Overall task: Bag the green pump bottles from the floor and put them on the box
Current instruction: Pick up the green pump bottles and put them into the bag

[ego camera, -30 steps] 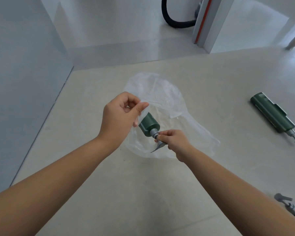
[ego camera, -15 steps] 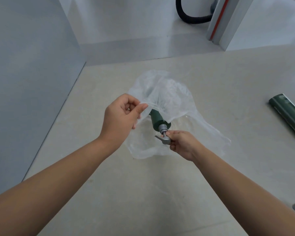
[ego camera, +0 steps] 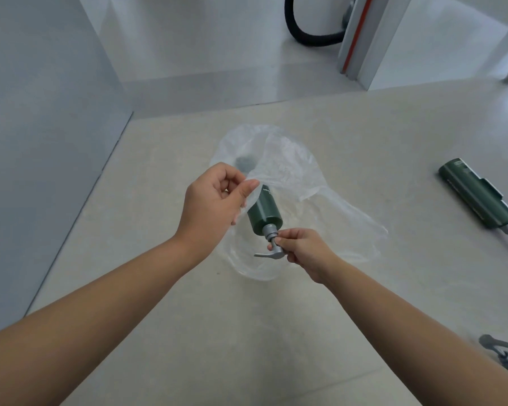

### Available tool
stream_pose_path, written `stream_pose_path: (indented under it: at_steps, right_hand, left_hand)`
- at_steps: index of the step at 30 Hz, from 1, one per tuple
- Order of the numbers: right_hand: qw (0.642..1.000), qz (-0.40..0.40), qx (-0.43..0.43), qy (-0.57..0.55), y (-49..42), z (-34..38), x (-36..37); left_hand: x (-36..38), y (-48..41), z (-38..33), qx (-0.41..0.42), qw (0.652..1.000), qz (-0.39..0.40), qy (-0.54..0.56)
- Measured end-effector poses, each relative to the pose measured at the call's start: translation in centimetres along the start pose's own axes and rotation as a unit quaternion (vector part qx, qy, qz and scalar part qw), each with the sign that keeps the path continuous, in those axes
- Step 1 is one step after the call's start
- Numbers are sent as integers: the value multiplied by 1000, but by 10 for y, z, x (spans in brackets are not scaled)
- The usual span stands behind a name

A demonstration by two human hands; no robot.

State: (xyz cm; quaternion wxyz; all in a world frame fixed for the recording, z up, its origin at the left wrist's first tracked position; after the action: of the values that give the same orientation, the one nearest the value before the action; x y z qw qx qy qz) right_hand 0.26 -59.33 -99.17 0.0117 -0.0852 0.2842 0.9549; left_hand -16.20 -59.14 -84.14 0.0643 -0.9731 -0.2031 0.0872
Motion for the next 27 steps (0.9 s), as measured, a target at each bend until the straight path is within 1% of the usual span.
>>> stream_pose_path:
  at_steps: [4,7,10,12,16,18,22,24,27]
  right_hand:
    - [1000,-23,-14,-6,-6,9,17]
    - [999,-41,-3,-29,-16,8,27]
    - [998,-58,9,-29,-27,4,33]
    - [998,-67,15,-13,-34,-2,37]
    - [994,-79,33,64,-43,-22,42]
    - [992,-67,42,95,-44,-30,44]
    - [992,-31,52,113,-39,-33,43]
    - [992,-16,41,119,-34,-32,41]
    - [990,17,-1,141,-17,-26,38]
  left_hand:
    - [3,4,-10,4,1000,11,11]
    - [-4,5,-13,0,999,9,32]
    - [-12,8,-11,-3,999,11,38]
    - [-16,10,-8,-13,999,13,44]
    - [-19,12,-2,-35,998,15,53]
    - [-20,12,1,-43,997,13,60]
    - [-21,13,5,-41,998,9,47]
    - [-21,14,7,-42,998,8,42]
    - [-19,14,9,-44,998,7,37]
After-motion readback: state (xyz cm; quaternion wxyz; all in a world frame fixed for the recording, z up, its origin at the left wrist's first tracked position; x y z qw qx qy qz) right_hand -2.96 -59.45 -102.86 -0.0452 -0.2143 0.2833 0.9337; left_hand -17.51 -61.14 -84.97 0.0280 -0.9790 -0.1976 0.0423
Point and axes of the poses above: each hand's wrist, its own y-axis away from the middle knuckle, its own x-axis out of the palm, z = x × y, the point moved 9 cm from there along -y, towards the middle knuckle, and after that the axes turned 14 degrees about -z, right-handed, at the moved point
